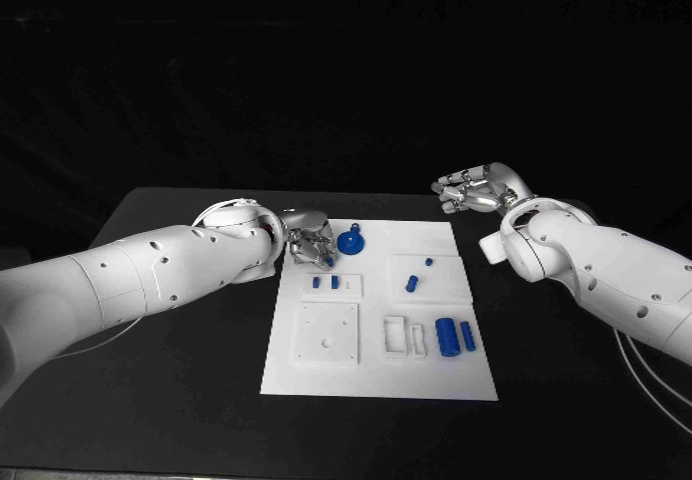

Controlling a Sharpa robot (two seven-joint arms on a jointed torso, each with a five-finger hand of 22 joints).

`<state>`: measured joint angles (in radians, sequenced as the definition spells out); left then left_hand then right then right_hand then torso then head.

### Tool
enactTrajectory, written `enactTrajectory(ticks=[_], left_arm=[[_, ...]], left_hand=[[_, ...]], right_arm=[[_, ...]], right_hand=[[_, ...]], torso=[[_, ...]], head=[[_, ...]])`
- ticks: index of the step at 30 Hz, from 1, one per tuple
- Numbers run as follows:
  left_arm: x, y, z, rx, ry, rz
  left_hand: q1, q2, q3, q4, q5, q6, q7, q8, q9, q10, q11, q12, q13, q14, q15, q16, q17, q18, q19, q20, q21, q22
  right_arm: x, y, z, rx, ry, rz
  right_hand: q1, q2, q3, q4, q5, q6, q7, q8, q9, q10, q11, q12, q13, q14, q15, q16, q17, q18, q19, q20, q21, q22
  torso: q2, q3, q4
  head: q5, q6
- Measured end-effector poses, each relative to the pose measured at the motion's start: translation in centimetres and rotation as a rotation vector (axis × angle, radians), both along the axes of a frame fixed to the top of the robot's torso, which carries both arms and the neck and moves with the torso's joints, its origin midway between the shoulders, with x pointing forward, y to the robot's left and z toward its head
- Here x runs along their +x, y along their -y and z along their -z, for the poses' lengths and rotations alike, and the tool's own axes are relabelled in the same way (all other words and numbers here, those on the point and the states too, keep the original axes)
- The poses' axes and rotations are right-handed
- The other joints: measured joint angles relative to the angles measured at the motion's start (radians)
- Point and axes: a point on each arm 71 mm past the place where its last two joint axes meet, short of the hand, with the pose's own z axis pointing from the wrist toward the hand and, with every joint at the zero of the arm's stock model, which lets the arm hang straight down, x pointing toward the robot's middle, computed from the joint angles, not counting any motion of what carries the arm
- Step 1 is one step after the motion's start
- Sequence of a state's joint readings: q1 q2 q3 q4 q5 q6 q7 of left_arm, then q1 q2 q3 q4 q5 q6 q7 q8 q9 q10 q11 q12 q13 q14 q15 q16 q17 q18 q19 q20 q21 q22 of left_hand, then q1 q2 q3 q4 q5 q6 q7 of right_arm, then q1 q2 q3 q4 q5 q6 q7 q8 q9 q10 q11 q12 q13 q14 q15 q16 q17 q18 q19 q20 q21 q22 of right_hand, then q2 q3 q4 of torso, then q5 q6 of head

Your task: Assemble the parts on the task board

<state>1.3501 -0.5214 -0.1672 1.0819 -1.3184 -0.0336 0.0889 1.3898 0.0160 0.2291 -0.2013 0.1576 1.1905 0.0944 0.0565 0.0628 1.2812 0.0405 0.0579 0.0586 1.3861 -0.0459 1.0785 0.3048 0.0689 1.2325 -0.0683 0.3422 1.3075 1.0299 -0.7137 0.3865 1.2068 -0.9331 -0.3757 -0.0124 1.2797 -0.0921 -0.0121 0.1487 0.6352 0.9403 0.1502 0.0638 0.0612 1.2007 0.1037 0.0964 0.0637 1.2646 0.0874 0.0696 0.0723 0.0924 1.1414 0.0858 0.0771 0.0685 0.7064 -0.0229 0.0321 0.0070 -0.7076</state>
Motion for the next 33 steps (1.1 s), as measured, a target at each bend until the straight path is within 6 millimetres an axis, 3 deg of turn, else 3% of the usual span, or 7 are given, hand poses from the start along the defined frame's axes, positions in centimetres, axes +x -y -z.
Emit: enactTrajectory(ticks=[12, 16, 19, 25, 29, 33], left_arm=[[-0.17, 0.04, 0.02, 0.006, 0.004, 0.007], [-0.19, -0.04, 0.10, 0.006, 0.003, 0.006], [-0.19, -0.07, 0.14, 0.004, 0.004, 0.005], [-0.22, -0.07, 0.23, 0.000, 0.004, 0.005], [-0.25, -0.02, 0.30, -0.002, 0.002, 0.006], [-0.25, -0.07, 0.31, -0.004, 0.001, 0.005]], left_hand=[[0.005, 0.005, -0.010, -0.009, -0.005, -0.003, 0.004, 0.003, 0.001, 0.004, -0.001, 0.000, -0.001, 0.000, 0.000, 0.000, 0.000, -0.002, -0.003, -0.003, 0.004, 0.000], [0.005, 0.005, -0.004, -0.015, -0.010, -0.082, 0.006, 0.007, 0.001, -0.028, 0.013, 0.000, 0.001, 0.000, 0.000, 0.000, 0.000, 0.009, -0.007, 0.000, 0.004, 0.000], [-0.002, -0.010, 0.000, -0.019, -0.022, -0.123, -0.003, 0.007, 0.000, -0.042, 0.019, 0.000, 0.002, -0.004, 0.003, 0.000, 0.000, 0.015, -0.007, 0.000, 0.004, 0.000], [-0.013, -0.029, 0.019, -0.017, -0.027, -0.165, -0.016, 0.007, 0.000, -0.067, 0.025, 0.001, 0.000, -0.007, 0.007, 0.000, 0.000, 0.018, -0.003, 0.011, 0.004, 0.000], [-0.028, -0.045, 0.019, -0.007, -0.027, -0.246, -0.036, 0.007, -0.003, -0.092, 0.033, 0.001, -0.001, -0.016, 0.016, 0.000, -0.003, 0.025, -0.005, 0.013, -0.004, 0.000], [-0.024, -0.059, 0.013, 0.012, -0.027, -0.282, -0.037, 0.007, -0.004, -0.108, 0.038, 0.001, -0.001, -0.020, 0.020, 0.000, -0.005, 0.032, 0.000, 0.022, -0.020, 0.000]], right_arm=[[0.01, 0.02, 0.01, 0.000, 0.000, 0.001], [0.01, 0.02, 0.02, 0.000, -0.001, 0.001], [0.02, 0.03, 0.02, 0.000, -0.001, 0.001], [0.02, 0.04, 0.03, 0.000, -0.001, 0.001], [0.02, 0.05, 0.03, 0.000, -0.001, 0.002], [0.02, 0.06, 0.03, 0.000, -0.001, 0.003]], right_hand=[[0.000, 0.000, 0.000, 0.000, 0.000, 0.000, 0.000, 0.000, 0.000, 0.000, 0.000, 0.000, 0.000, 0.000, 0.000, 0.000, 0.000, 0.000, 0.000, 0.000, 0.000, 0.000], [0.000, 0.000, 0.000, 0.000, 0.000, 0.000, 0.000, 0.000, 0.000, 0.000, 0.000, 0.000, 0.000, 0.000, 0.000, 0.000, 0.000, 0.000, 0.000, 0.000, 0.000, 0.000], [0.000, 0.000, 0.000, 0.000, 0.000, 0.000, 0.000, 0.000, 0.000, 0.000, 0.000, 0.000, 0.000, 0.000, 0.000, 0.000, 0.000, 0.000, -0.003, 0.003, 0.000, 0.000], [0.000, 0.000, 0.000, 0.000, 0.000, 0.000, 0.000, 0.000, 0.000, 0.000, 0.000, 0.000, 0.000, -0.004, 0.004, 0.000, 0.000, 0.000, -0.008, 0.000, 0.000, 0.000], [0.000, 0.000, -0.002, -0.002, 0.000, 0.000, 0.000, 0.000, 0.000, -0.007, 0.007, -0.005, -0.001, -0.015, 0.007, 0.000, -0.002, 0.000, -0.014, 0.007, 0.000, -0.001], [0.000, 0.000, -0.003, -0.003, 0.000, 0.000, 0.000, 0.000, 0.000, -0.014, 0.007, -0.008, -0.001, -0.023, 0.009, 0.000, -0.002, 0.000, -0.022, 0.007, 0.000, -0.001]], torso=[[0.000, -0.0006, 0.0000], [0.000, -0.0006, -0.0006], [0.000, -0.0006, -0.0007], [0.000, -0.0007, -0.0009], [0.000, -0.0004, -0.0009], [0.000, -0.0002, -0.0009]], head=[[0.000, -0.001], [0.001, -0.001], [0.001, -0.001], [0.000, -0.001], [0.000, 0.000], [0.000, 0.000]])
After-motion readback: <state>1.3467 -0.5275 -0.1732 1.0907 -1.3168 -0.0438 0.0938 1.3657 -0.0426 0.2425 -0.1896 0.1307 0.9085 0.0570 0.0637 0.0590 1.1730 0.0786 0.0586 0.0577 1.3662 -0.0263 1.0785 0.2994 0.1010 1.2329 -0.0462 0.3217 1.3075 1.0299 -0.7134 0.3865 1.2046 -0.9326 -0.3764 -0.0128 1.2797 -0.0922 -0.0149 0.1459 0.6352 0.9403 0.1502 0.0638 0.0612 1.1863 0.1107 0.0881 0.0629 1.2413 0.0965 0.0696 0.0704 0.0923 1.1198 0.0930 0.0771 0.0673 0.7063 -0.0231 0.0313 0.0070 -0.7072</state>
